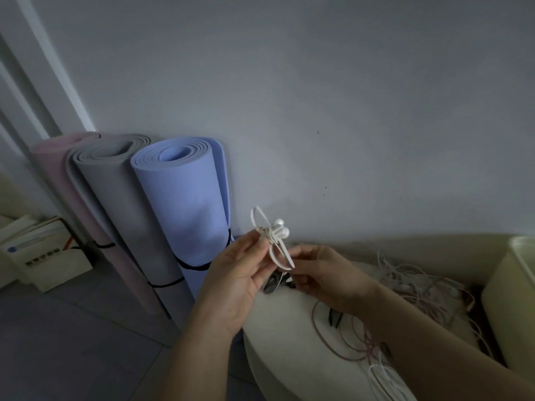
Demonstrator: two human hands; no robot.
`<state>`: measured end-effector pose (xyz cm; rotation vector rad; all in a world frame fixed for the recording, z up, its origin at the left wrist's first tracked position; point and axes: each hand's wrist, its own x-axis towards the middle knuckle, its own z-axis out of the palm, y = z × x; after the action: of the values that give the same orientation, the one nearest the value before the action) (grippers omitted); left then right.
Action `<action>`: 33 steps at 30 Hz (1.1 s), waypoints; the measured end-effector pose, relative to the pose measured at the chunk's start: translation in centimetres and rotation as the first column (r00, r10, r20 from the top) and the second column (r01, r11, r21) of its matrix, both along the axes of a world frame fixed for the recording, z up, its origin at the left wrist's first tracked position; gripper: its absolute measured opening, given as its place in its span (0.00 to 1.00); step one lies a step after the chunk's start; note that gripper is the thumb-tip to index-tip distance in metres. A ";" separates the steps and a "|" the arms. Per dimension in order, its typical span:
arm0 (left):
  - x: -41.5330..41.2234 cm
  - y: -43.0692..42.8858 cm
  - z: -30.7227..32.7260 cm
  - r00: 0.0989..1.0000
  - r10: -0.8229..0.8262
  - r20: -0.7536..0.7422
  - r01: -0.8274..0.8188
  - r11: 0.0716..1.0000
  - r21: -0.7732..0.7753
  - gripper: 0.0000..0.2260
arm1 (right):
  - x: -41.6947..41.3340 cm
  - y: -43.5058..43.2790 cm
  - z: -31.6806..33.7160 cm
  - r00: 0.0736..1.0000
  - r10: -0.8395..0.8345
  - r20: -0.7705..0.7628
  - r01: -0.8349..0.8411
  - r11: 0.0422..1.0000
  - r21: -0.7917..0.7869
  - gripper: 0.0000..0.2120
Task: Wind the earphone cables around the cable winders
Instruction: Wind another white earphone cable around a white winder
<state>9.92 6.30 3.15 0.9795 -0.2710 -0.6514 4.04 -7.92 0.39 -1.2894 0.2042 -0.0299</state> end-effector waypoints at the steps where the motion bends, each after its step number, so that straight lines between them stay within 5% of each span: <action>1: 0.3 0.1 -0.3 0.999 0.039 -0.018 -0.039 0.999 0.003 0.10 | -0.1 0.3 0.3 0.999 -0.036 -0.004 0.035 0.990 -0.136 0.04; 6: 1.1 0.2 -1.2 0.979 0.202 -0.013 -0.198 0.969 0.146 0.05 | -0.9 0.9 1.9 0.997 -0.061 0.038 0.071 0.741 -0.668 0.07; 12: 1.1 -0.3 -1.9 0.966 0.258 0.027 -0.254 0.922 0.292 0.09 | -1.3 1.5 2.6 0.999 -0.036 -0.001 0.011 0.339 -0.941 0.09; 19: 1.0 -0.6 -1.8 0.962 0.238 0.134 -0.272 0.880 0.388 0.08 | -2.2 1.7 4.1 0.997 0.067 -0.033 -0.052 0.297 -0.953 0.08; 24: 0.6 -0.9 -1.6 0.968 0.176 0.178 -0.237 0.872 0.429 0.04 | -2.3 1.1 4.9 0.995 -0.020 0.100 0.100 0.371 -0.923 0.05; 33: 0.0 -0.7 -1.5 0.950 -0.051 0.307 -0.109 0.868 0.484 0.08 | -1.9 -1.0 3.9 0.933 -0.166 0.319 0.353 0.264 -0.897 0.02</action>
<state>9.95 5.56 1.69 1.5891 -0.3755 -0.5447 2.09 -8.92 4.31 -2.4672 0.2722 -0.6559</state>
